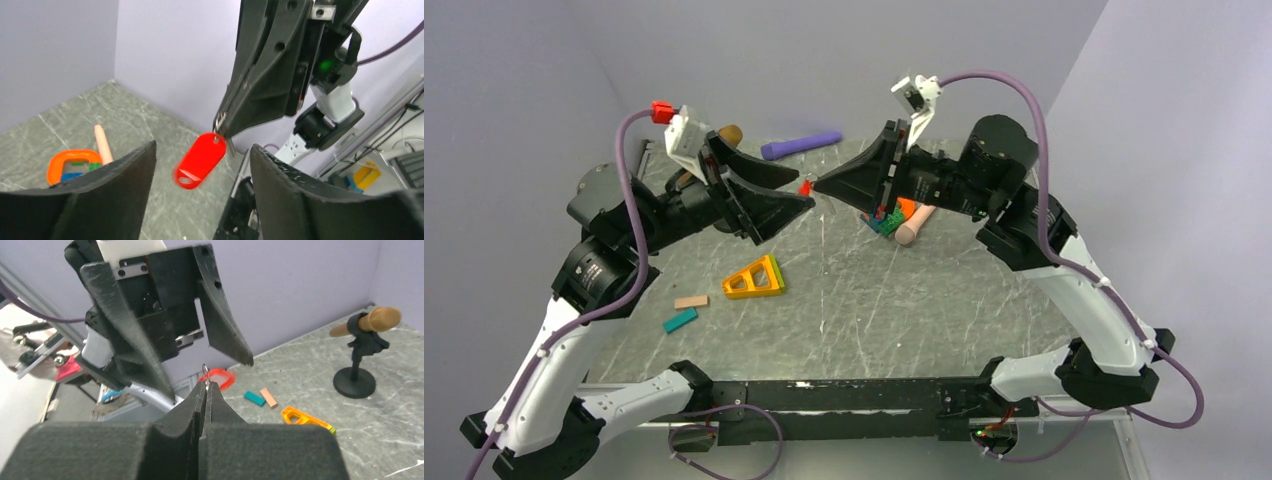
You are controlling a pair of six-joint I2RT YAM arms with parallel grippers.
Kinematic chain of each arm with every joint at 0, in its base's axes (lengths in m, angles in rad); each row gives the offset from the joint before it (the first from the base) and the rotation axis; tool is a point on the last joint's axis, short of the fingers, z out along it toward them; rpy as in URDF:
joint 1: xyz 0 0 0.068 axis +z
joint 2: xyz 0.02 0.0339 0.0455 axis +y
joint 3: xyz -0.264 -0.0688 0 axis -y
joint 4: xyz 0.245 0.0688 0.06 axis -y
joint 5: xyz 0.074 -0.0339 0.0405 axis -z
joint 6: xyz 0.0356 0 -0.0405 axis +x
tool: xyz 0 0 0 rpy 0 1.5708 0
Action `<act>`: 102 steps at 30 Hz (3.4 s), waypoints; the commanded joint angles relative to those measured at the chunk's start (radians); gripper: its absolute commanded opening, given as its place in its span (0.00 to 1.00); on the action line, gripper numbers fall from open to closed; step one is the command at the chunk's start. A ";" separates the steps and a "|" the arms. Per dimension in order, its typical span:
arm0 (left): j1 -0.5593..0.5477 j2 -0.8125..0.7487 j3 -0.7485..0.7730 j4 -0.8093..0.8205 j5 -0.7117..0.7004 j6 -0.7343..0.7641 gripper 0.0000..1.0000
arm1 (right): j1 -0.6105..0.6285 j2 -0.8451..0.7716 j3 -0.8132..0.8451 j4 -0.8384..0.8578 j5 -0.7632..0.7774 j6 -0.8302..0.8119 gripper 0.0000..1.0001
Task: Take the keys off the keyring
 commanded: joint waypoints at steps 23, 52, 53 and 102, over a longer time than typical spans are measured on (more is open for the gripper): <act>-0.004 0.104 0.328 -0.449 0.168 0.330 0.68 | -0.169 0.124 0.222 -0.484 -0.296 -0.254 0.00; 0.071 0.235 0.267 -0.345 0.490 0.130 0.36 | -0.193 0.099 0.116 -0.367 -0.499 -0.181 0.00; 0.071 0.243 0.273 -0.353 0.493 0.133 0.36 | -0.193 0.097 0.116 -0.365 -0.497 -0.181 0.00; 0.061 0.165 0.165 -0.047 0.314 -0.060 0.00 | -0.193 0.016 -0.015 0.110 -0.272 0.005 0.00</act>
